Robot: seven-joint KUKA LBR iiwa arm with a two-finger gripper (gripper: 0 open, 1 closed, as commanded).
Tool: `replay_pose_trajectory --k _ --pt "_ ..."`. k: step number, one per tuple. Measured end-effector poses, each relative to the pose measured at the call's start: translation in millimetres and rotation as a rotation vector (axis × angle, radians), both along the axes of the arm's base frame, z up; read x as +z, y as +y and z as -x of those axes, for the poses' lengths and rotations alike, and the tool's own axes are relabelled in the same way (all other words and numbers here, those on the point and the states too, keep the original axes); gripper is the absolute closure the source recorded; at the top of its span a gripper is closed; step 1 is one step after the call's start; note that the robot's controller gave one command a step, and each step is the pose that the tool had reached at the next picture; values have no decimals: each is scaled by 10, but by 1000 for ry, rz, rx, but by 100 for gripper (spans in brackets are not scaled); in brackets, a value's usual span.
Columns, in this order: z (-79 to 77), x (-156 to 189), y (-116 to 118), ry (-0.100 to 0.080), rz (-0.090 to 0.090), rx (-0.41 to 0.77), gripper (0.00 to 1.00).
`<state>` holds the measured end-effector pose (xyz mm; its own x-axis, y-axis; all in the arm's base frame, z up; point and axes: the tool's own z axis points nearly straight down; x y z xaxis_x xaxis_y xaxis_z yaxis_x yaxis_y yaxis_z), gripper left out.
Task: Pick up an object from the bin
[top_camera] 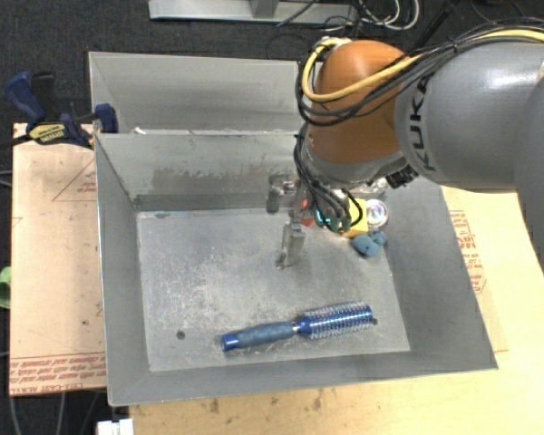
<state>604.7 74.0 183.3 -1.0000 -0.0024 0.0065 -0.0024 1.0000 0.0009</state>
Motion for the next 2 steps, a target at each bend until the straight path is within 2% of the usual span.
replay_pose_trajectory --k 1,2 --pt "768 -1024 -44 -1 -1 228 0" --pt "1178 -1068 271 -12 -2 157 0"
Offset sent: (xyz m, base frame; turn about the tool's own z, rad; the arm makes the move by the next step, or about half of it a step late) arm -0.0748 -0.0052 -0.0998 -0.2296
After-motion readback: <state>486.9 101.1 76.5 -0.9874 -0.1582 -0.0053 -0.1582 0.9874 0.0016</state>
